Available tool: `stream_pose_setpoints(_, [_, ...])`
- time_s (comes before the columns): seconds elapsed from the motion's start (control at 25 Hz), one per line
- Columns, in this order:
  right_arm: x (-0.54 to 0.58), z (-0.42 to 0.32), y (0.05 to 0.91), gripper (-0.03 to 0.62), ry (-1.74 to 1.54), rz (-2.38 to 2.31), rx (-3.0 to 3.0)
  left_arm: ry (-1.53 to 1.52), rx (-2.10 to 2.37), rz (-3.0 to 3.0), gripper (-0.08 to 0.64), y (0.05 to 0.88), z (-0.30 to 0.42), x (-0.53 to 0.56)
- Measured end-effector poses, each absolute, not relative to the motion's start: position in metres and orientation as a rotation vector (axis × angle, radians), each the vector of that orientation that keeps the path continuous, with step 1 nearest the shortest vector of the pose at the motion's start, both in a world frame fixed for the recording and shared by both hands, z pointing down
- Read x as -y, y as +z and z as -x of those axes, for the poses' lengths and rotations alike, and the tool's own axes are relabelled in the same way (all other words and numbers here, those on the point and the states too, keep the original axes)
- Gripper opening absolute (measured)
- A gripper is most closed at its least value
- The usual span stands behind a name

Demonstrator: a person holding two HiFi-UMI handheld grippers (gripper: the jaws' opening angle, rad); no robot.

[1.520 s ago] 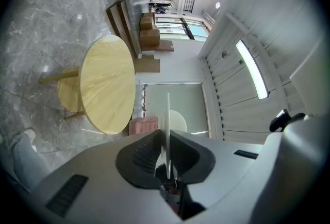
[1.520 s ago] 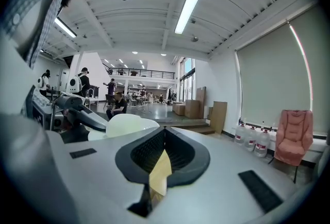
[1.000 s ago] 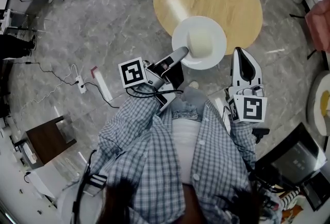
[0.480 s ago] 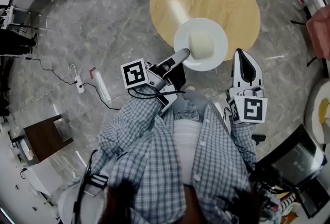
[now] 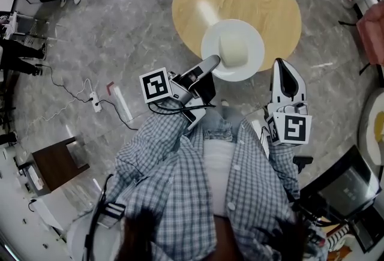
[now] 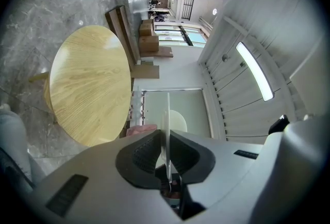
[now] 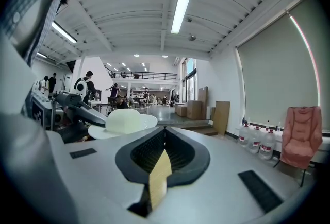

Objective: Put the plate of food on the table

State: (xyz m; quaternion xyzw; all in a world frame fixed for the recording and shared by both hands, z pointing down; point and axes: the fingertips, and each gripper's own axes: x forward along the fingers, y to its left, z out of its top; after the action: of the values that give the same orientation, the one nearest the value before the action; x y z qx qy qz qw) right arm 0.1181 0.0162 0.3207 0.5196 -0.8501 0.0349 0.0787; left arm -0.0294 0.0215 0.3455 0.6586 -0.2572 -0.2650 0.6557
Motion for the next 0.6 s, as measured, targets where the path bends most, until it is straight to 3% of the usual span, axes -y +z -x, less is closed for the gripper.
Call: stream_pose_setpoints(0.6, [0.013, -0.146, 0.331, 0.006, 0.159, -1.644, 2.406, -0.535, 0.531, -1.457, 0.031, 0.357, 0.014, 0.021])
